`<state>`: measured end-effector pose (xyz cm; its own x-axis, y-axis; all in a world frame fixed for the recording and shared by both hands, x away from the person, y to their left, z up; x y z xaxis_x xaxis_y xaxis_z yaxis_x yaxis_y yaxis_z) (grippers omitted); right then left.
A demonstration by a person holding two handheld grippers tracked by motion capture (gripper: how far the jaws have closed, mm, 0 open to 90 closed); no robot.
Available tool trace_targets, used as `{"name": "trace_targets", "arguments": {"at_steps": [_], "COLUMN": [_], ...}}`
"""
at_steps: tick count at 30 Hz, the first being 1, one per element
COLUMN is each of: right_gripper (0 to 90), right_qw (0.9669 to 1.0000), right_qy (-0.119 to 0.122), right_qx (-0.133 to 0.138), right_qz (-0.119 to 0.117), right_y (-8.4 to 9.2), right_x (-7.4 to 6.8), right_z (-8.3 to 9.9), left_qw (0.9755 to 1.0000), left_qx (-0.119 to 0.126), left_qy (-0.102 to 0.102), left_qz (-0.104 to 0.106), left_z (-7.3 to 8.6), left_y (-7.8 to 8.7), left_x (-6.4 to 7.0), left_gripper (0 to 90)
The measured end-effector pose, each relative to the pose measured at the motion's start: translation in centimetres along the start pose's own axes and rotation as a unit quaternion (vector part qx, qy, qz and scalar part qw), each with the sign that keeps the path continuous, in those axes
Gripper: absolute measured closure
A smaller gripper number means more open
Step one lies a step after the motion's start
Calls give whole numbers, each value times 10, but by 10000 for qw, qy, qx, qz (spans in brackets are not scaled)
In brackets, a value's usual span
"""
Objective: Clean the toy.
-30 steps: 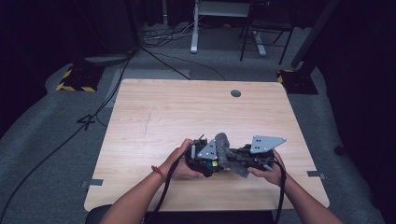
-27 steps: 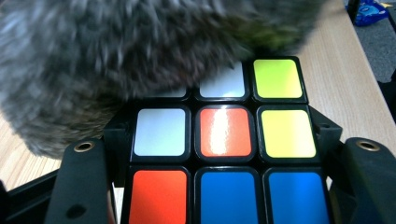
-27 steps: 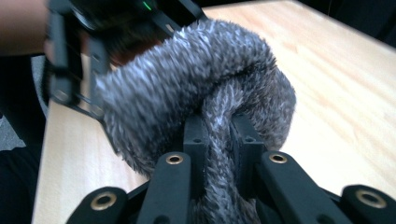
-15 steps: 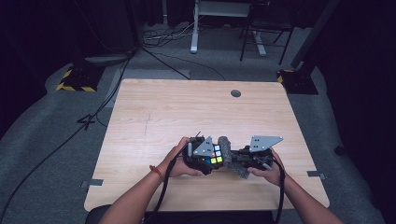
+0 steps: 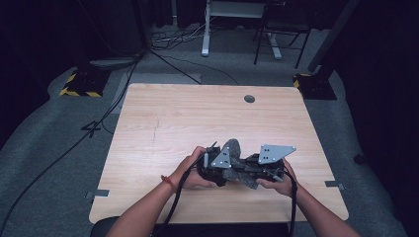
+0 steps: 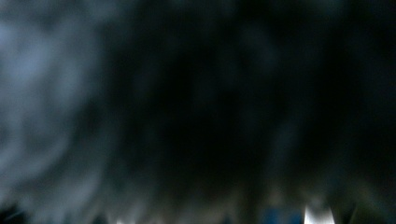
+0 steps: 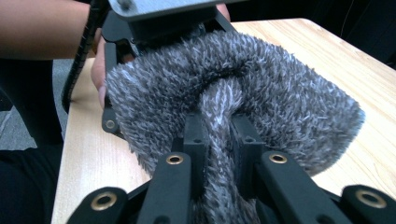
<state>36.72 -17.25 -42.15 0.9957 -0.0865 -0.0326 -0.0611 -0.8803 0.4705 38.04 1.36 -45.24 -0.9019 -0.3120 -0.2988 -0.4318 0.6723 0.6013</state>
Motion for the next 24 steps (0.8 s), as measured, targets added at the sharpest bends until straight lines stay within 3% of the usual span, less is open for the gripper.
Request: {"name": "trace_targets", "arguments": {"at_steps": [6, 12, 14, 17, 20, 24], "right_gripper": [799, 799, 799, 799, 799, 799], "right_qw": [9992, 9973, 9969, 9982, 9997, 9999], "right_qy": [-247, -555, -516, -413, -223, -54], "right_qx": [-219, -424, -522, -386, -63, -104], "right_qz": [205, 223, 280, 206, 19, 63], "right_y": [7, 7, 6, 7, 9, 6], "right_x": [12, 21, 21, 16, 5, -2], "right_z": [15, 34, 34, 30, 16, 3], "left_qw": [9999, 9993, 9993, 9994, 9998, 9999], "left_qx": [157, 300, 310, 273, 196, 119], "left_qy": [68, 203, 185, 167, 63, -11], "left_qz": [-2, -81, -97, -96, -75, -37], "left_z": [-1, -2, -2, -2, -3, -3], "left_y": [8, 17, 18, 17, 12, 8], "left_x": [-4, -9, -10, -10, -6, -1], "left_gripper": [335, 335, 336, 336, 336, 336]}}
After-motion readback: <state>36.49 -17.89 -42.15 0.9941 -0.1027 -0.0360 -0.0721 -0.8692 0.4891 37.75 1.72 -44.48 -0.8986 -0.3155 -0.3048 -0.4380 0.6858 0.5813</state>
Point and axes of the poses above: each handheld gripper's, and its own axes: y roughly backward along the jaws, z roughly out of its underside, x roughly to its right, the point moved 2 cm from there along -y, roughly forward along the jaws, and after that the axes turned 12 degrees about -z, right-handed, at the moved point
